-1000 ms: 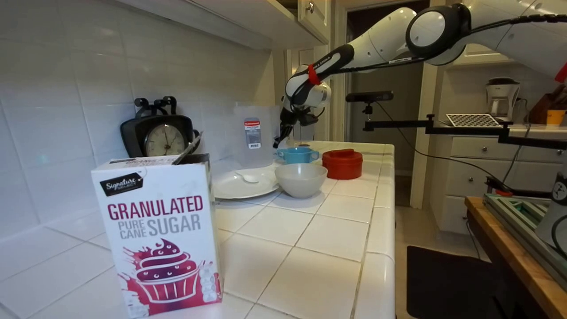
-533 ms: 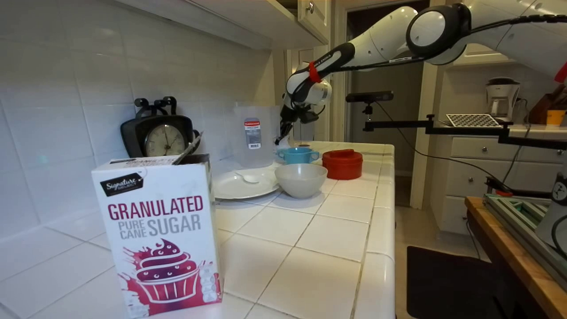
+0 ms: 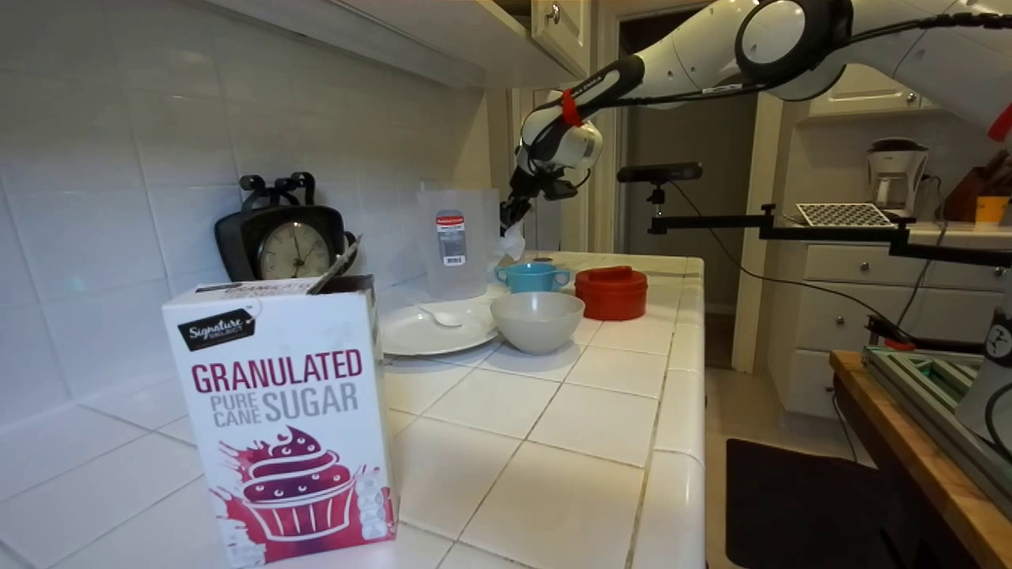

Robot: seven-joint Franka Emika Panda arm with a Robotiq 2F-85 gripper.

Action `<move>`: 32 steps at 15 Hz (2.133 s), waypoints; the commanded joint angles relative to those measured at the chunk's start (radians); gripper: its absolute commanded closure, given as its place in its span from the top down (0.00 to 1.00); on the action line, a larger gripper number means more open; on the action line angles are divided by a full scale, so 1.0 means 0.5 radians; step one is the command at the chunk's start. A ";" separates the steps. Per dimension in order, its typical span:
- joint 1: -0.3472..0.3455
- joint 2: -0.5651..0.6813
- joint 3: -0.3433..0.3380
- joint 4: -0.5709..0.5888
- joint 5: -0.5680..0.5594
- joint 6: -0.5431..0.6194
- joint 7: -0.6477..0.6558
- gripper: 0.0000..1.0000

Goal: Use the napkin to wipe the white plate then place the napkin back

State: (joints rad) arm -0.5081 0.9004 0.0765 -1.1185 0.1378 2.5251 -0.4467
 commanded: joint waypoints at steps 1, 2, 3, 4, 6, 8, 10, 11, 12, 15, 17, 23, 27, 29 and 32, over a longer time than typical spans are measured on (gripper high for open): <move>-0.079 -0.198 0.095 -0.299 0.071 0.137 -0.107 0.00; -0.093 -0.258 0.111 -0.384 0.073 0.184 -0.112 0.00; -0.111 -0.310 0.136 -0.457 0.078 0.220 -0.123 0.00; -0.127 -0.374 0.149 -0.549 0.077 0.271 -0.132 0.00; -0.179 -0.524 0.191 -0.741 0.088 0.356 -0.174 0.00; -0.238 -0.672 0.231 -0.922 0.095 0.413 -0.222 0.00; -0.273 -0.831 0.239 -1.101 0.148 0.420 -0.324 0.00; -0.290 -0.920 0.244 -1.193 0.165 0.418 -0.368 0.00; -0.300 -0.996 0.246 -1.267 0.201 0.410 -0.428 0.00; -0.306 -1.244 0.259 -1.497 0.378 0.338 -0.677 0.00; -0.256 -1.423 0.223 -1.637 0.503 0.235 -0.879 0.00; 0.092 -1.819 -0.114 -1.896 0.740 -0.179 -1.363 0.00; 0.357 -1.938 -0.309 -1.998 0.754 -0.286 -1.478 0.00; 0.475 -1.942 -0.347 -2.029 0.852 -0.253 -1.515 0.00; 0.611 -1.917 -0.361 -2.034 1.040 -0.225 -1.578 0.00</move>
State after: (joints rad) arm -0.2668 -0.0505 -0.0665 -2.1136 0.5552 2.3848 -1.1319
